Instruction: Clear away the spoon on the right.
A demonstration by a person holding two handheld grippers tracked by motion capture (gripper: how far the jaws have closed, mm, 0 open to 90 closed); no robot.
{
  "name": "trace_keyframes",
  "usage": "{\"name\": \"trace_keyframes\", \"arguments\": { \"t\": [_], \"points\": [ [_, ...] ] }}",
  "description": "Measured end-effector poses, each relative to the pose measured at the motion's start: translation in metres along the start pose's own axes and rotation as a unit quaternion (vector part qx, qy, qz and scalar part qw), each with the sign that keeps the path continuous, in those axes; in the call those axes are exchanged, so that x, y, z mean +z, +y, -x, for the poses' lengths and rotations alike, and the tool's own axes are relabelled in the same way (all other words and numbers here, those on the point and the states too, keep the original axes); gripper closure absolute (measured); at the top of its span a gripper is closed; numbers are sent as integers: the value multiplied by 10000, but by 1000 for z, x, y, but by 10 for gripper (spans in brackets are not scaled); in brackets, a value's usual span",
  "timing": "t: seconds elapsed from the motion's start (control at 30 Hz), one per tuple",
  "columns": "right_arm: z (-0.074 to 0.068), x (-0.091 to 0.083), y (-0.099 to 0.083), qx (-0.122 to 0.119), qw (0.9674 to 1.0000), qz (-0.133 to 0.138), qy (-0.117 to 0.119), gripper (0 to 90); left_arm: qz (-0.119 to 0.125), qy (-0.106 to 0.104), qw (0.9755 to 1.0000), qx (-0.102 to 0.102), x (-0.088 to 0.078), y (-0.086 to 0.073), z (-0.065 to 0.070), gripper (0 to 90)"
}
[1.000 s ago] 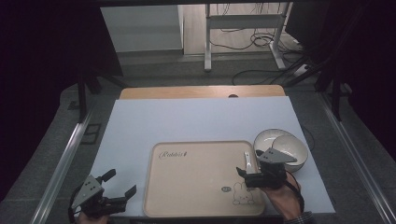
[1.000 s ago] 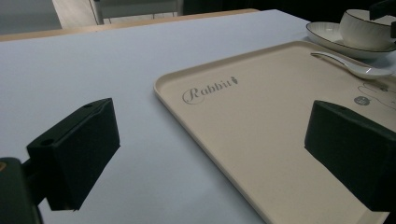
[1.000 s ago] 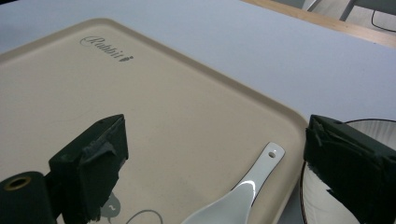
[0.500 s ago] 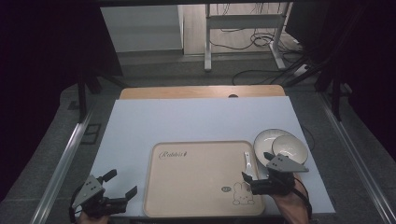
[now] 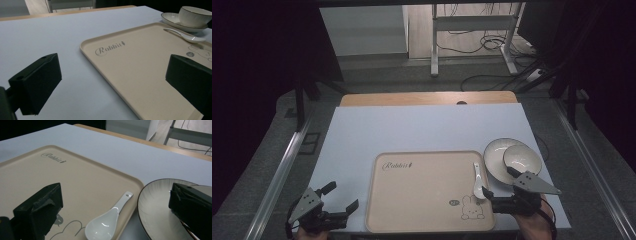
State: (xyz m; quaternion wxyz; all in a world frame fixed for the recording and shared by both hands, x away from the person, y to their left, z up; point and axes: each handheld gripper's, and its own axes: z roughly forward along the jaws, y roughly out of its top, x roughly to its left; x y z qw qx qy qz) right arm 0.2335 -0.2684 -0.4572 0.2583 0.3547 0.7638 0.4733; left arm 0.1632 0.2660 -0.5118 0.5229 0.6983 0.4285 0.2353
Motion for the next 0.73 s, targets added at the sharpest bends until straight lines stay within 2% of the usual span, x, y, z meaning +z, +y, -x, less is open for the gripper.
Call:
{"name": "trace_keyframes", "arguments": {
  "t": [0.37,0.53,0.73],
  "points": [
    [5,-12,-18,184,9998,16,-101,0,-20,95,9999,78,0,0,1,5],
    [8,-17,-30,305,9993,-117,-159,0,-15,120,9999,84,0,0,1,5],
    [9,-15,-33,311,9991,-203,-227,0,-3,157,9998,85,0,0,1,6]
  ]
}}
